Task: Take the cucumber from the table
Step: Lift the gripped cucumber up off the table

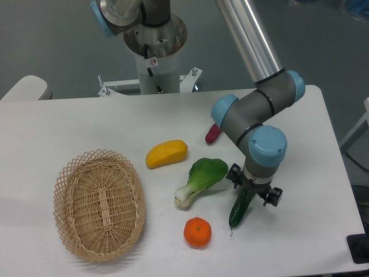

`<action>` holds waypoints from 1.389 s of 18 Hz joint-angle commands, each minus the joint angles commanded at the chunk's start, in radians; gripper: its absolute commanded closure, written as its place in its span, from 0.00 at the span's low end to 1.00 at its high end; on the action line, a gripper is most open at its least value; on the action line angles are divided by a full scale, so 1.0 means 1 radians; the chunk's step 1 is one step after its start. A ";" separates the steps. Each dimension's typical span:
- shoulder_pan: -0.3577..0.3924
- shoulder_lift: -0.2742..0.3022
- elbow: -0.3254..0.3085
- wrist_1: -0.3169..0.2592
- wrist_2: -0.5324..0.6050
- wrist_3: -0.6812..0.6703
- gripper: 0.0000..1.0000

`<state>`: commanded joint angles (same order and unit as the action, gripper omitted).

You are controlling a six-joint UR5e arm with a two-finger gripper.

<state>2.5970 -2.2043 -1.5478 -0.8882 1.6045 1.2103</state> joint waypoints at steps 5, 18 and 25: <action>0.008 0.005 0.006 -0.005 0.002 0.043 0.79; -0.001 0.075 0.153 -0.130 0.008 0.052 0.80; -0.092 0.216 0.147 -0.258 -0.002 0.025 0.77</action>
<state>2.5052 -1.9882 -1.4005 -1.1457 1.6030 1.2350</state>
